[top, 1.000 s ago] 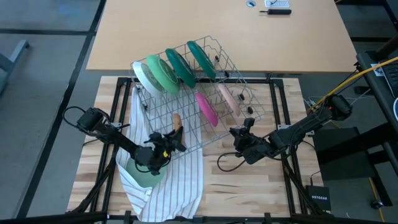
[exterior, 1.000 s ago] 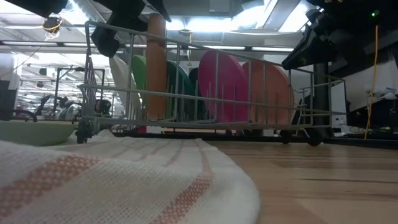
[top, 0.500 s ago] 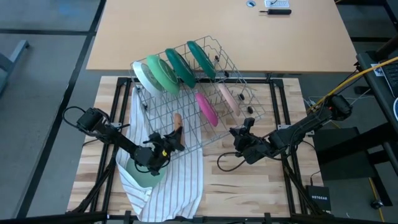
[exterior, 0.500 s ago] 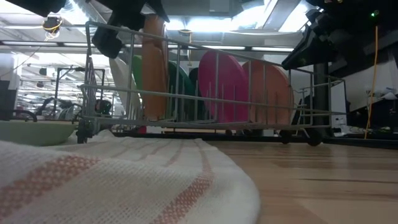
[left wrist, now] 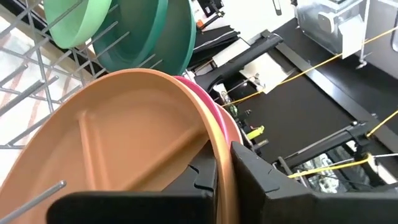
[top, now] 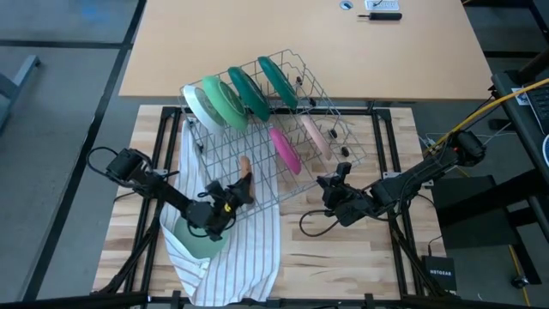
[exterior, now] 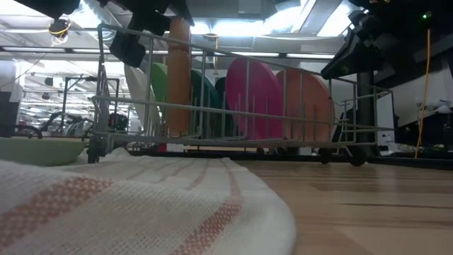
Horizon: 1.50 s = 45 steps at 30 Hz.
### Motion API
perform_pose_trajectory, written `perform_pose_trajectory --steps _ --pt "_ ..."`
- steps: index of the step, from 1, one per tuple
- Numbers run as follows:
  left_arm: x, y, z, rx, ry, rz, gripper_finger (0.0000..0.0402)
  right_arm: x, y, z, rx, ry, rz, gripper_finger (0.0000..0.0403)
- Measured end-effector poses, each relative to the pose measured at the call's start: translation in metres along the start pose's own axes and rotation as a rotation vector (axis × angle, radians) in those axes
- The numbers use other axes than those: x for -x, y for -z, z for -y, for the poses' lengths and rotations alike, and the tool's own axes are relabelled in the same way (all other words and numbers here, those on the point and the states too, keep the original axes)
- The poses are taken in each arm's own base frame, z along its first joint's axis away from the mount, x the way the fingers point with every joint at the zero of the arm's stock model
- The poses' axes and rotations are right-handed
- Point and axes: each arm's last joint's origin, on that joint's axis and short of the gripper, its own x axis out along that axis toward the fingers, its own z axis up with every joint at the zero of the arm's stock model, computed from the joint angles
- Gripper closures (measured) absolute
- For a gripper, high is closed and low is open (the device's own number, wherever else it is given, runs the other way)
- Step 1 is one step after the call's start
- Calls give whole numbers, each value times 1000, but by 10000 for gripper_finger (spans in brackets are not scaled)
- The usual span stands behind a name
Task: Sort dishes
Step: Put the brown plate in the dish rack
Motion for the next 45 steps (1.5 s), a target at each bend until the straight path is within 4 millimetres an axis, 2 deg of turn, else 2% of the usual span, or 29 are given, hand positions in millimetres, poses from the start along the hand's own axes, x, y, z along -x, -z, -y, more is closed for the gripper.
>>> perform_pose_trajectory --steps 8,16,27,37,45 --pt "-5 0 13 -46 -10 14 383 0 0 0 2 4 -1 364" --pt "-5 -10 20 -46 0 8 388 0 0 0 2 3 -1 364" --pt "-5 -12 21 2 -1 9 383 0 0 0 -3 3 -2 364" --pt "-17 -16 22 38 -20 43 377 0 0 0 -4 5 -3 364" --pt "-19 -19 24 49 -22 48 384 0 0 0 -4 6 -3 364"
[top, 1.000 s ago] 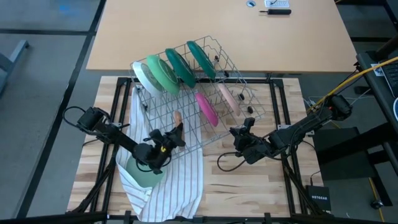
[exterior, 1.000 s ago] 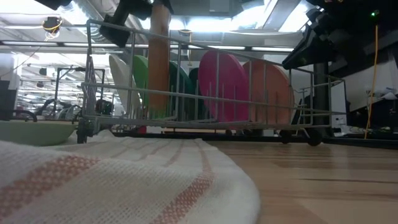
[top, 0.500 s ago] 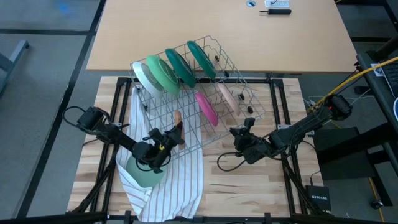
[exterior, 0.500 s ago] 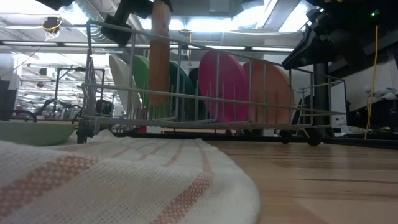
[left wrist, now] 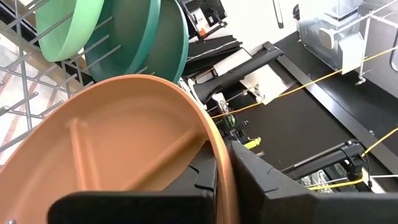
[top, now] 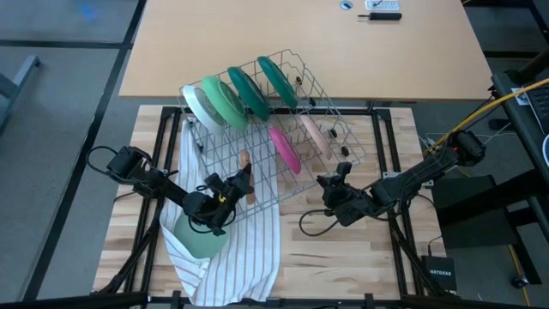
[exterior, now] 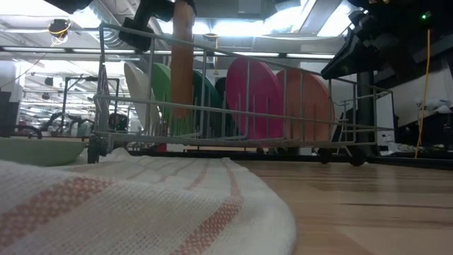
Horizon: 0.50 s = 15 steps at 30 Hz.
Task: Sort dishes
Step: Put the brown plate in the dish rack
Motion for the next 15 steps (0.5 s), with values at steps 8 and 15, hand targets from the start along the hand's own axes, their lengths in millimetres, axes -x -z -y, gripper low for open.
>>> perform_pose_trajectory --steps 8,15 --pt "9 0 14 -49 12 -25 388 0 0 0 0 1 0 364" --pt "13 -2 24 -83 19 -35 380 0 0 0 0 1 0 364"
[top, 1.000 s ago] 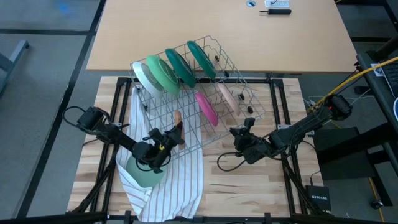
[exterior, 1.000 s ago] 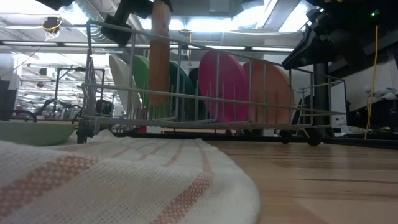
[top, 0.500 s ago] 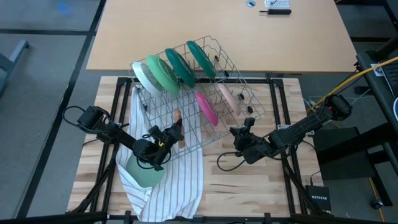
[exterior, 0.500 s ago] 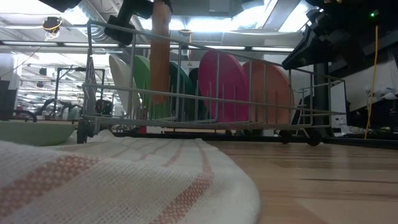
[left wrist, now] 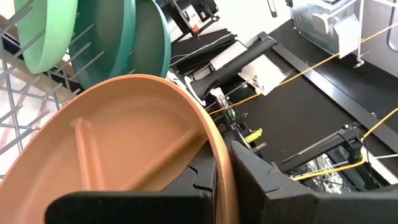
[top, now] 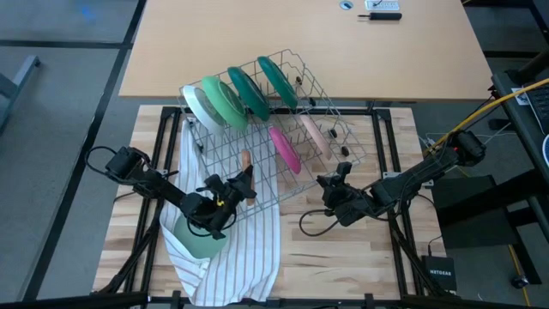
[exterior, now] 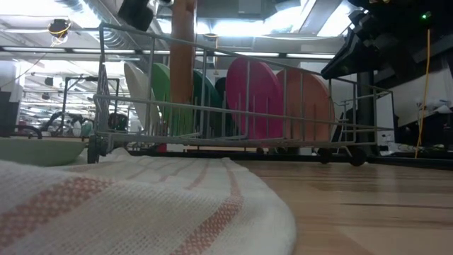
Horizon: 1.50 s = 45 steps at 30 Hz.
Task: Sort dishes
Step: Put the brown plate in the dish rack
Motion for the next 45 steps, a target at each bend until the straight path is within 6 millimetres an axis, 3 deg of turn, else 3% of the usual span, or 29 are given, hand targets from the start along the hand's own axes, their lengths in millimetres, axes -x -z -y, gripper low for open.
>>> perform_pose_trajectory --steps 10,23,36,45 --pt "-13 -1 5 -15 -21 34 389 0 0 0 0 0 0 364" --pt "-23 20 -6 -239 -32 47 386 0 0 0 0 -1 0 364" --pt "-18 27 -13 -394 -42 42 332 0 0 0 1 -1 0 364" --pt "-13 28 -13 -652 -31 25 285 0 0 0 1 0 0 364"
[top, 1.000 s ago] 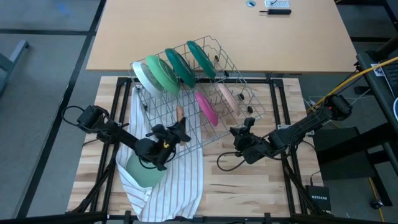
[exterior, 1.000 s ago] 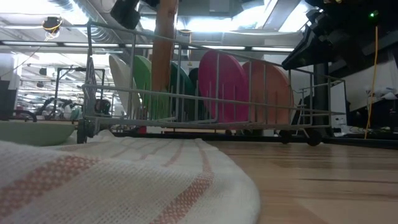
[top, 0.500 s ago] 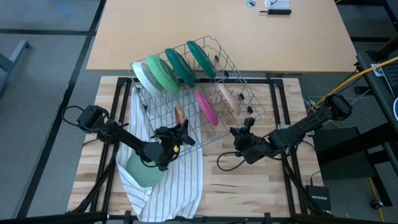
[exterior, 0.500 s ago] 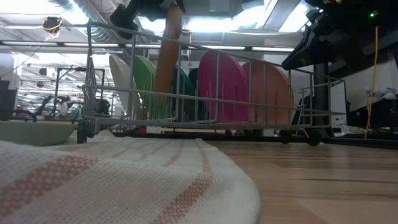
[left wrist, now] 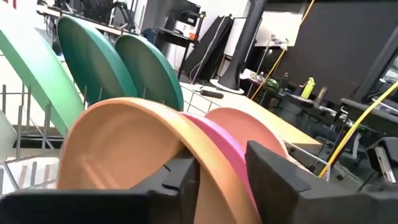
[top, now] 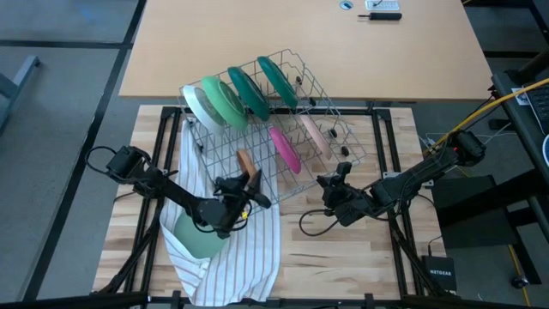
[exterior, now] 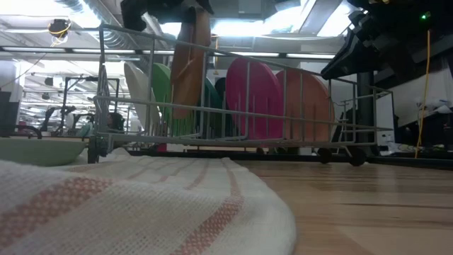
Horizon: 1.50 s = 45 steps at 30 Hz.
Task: Sort dishes
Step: Put the brown plate in the dish rack
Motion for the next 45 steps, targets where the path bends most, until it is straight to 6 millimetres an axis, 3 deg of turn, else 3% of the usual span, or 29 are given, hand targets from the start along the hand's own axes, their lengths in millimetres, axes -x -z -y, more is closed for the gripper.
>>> perform_pose_trajectory --steps 10,16,22,29,35,41,45 --pt "-4 0 0 -46 -10 4 214 0 0 0 0 0 0 364" --pt "-4 0 0 -63 -10 4 208 0 0 0 0 0 0 364" --pt "-11 0 -1 190 -28 14 206 0 0 0 0 0 0 364" --pt "-19 2 -5 199 -52 26 205 0 0 0 0 0 0 364" --pt "-21 3 -5 45 -59 24 205 0 0 0 0 0 0 364" --pt "-11 10 -5 -310 -29 7 205 0 0 0 0 -1 0 364" --pt "-8 14 -6 -346 -18 4 205 0 0 0 0 -2 0 364"
